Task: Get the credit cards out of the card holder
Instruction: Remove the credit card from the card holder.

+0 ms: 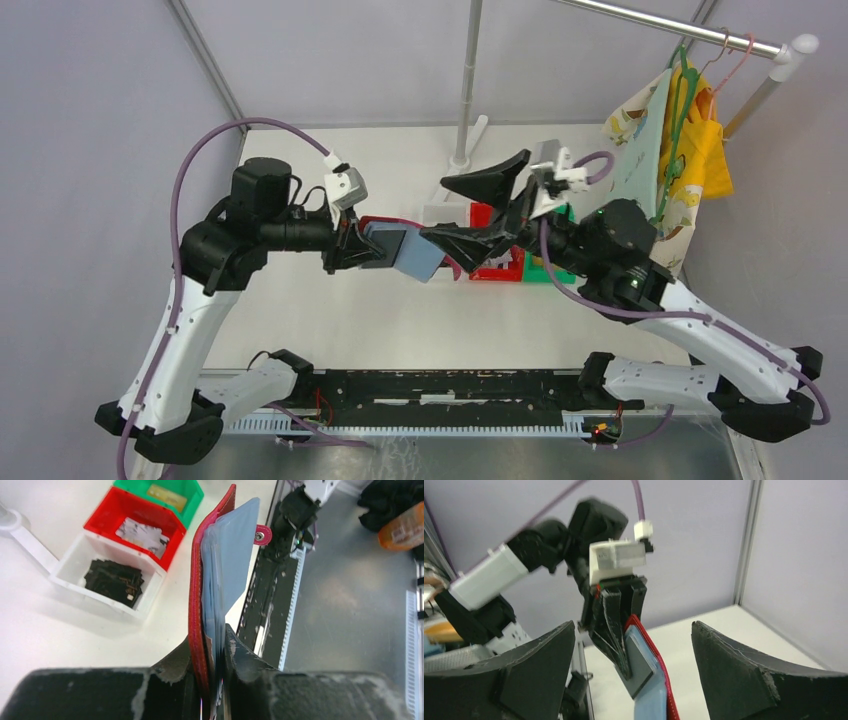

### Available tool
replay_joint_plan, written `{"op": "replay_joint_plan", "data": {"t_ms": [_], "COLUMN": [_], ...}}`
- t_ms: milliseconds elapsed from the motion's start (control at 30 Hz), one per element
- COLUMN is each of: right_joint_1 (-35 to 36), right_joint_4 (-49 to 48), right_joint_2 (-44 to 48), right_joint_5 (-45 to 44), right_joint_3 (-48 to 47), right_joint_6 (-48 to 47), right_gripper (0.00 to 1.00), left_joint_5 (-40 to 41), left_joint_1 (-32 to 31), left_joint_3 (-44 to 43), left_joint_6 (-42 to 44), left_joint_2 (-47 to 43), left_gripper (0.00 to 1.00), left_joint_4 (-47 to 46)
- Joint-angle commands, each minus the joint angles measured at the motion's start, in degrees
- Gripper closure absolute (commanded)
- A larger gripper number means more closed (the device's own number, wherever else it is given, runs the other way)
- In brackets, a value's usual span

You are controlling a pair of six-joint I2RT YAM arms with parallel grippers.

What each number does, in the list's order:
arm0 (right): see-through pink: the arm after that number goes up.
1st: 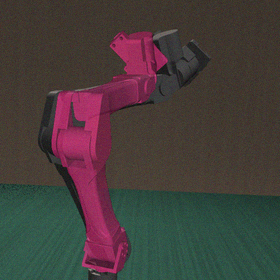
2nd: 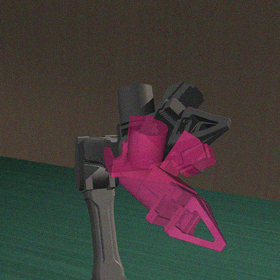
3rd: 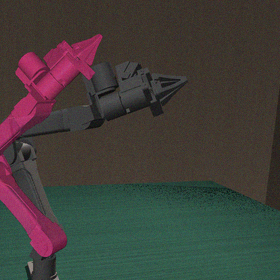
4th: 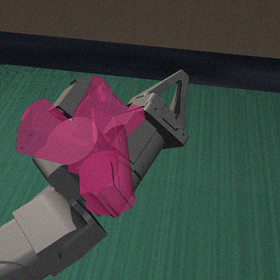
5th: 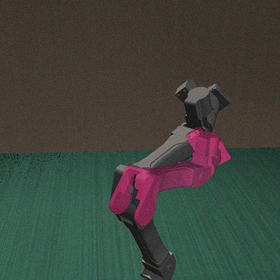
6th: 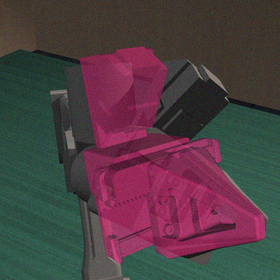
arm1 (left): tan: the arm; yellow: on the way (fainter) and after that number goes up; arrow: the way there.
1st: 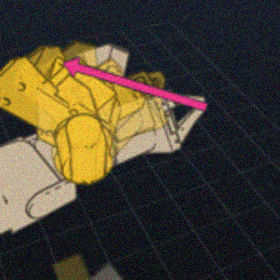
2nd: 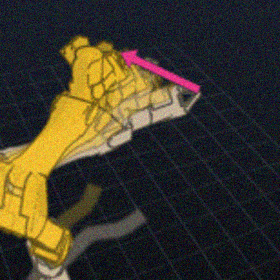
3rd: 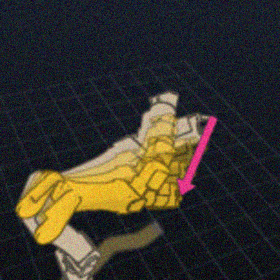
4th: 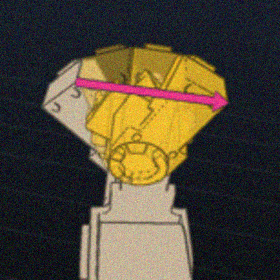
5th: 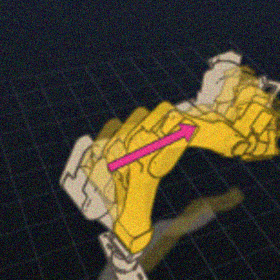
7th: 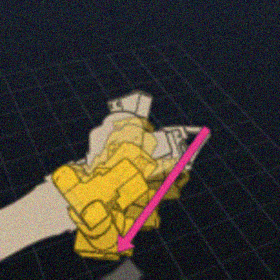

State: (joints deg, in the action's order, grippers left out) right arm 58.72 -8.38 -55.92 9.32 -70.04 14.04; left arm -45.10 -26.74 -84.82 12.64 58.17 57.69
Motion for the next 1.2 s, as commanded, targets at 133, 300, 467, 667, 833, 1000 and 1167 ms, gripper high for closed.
{"op": "replay_joint_plan", "data": {"t_ms": [133, 300, 467, 667, 833, 1000, 1167], "right_joint_1": [-1.06, -1.67, -2.71, -3.81, -5.65, -6.12, -6.09], "right_joint_4": [12.42, 15.23, 12.67, 5.95, -0.76, -3.46, -3.39], "right_joint_2": [-6.70, -9.19, -8.43, -9.06, -8.71, -6.77, -7.44], "right_joint_5": [10.87, 15.46, 20.43, 29.78, 36.49, 37.59, 39.24], "right_joint_3": [-3.86, -4.94, -1.82, 0.36, 1.42, 2.62, 2.20], "right_joint_6": [-7.21, -7.87, -6.28, -0.07, 6.58, 7.40, 8.52], "right_gripper": [0.05, 0.07, 0.23, 0.63, 0.99, 1.00, 1.00], "left_joint_5": [-6.83, -8.92, -11.16, -13.31, -14.96, -15.92, -19.75], "left_joint_1": [0.02, -0.03, -0.04, -0.01, 0.04, 0.02, 0.02], "left_joint_3": [-5.30, -7.13, -8.00, -7.66, -1.74, 3.32, 2.36], "left_joint_6": [12.06, 14.07, 14.35, 11.74, 3.07, -5.67, -14.83], "left_joint_2": [0.83, 1.22, 0.89, 0.46, -3.66, -7.26, -6.03], "left_gripper": [0.97, 0.98, 0.98, 0.96, 0.54, 0.35, 0.43], "left_joint_4": [9.72, 12.26, 13.06, 10.94, 0.86, -8.32, -14.17]}}
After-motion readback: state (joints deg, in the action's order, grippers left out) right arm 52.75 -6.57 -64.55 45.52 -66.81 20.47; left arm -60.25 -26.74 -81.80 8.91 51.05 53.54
